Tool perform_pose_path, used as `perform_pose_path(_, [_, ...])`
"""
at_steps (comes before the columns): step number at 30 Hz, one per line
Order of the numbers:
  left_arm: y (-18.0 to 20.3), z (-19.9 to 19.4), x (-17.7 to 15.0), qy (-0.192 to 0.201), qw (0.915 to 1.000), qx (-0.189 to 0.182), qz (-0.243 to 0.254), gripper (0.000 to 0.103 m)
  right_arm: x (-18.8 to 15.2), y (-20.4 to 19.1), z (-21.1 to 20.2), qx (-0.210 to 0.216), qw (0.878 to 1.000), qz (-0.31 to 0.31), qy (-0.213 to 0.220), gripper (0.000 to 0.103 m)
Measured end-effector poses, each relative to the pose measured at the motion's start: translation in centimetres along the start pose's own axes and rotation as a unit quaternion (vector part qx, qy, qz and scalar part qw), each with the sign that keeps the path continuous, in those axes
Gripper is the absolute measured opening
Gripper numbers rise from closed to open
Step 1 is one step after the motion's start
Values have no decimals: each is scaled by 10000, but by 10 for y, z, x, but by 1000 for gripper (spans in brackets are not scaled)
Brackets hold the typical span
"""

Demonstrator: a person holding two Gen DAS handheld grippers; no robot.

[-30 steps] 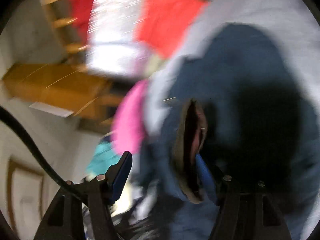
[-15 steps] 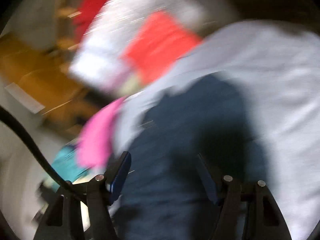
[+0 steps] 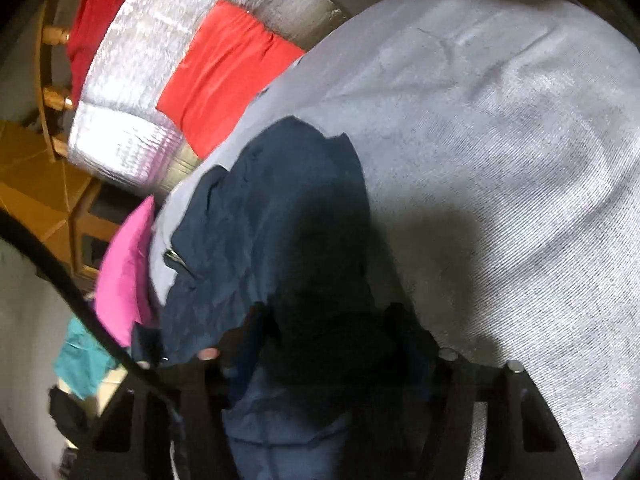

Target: Fold large clothes

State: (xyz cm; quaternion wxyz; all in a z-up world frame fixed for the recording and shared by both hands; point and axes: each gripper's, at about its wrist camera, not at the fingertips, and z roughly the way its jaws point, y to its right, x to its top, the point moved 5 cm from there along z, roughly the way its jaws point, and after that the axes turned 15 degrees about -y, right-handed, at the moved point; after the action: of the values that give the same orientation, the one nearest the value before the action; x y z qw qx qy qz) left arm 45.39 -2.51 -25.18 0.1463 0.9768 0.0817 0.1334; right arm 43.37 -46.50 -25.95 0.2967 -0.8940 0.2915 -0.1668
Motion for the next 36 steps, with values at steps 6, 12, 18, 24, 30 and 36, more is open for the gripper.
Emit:
perform_pose_path(6, [13,4,0,55,9996,-137,228,34,-4,-3,5,-99,9999,-33,51,37])
perform_pose_path(12, [10,-1,2,181,9992,-275,227,18,-10,-7,-16,-181,9993,-160,289,29])
perform_pose_path(18, [6,2,4,173,9997,-127,149,22,-14,-17,-10,-389,9984,-341,235,28])
perform_pose_path(24, [6,6,4,115,9995,-295,90,20,-13,-4,-7,-82,9999,-15,110,28])
perform_pose_path(30, [5,-26,3,689,9967,-422,88,15,-25,-22,-25,-27,9990,-324,311,27])
perform_pose_path(36, [1,9,4,103,9999,104,29,16,-29,-8,-13,-526,9983,-203,152,28])
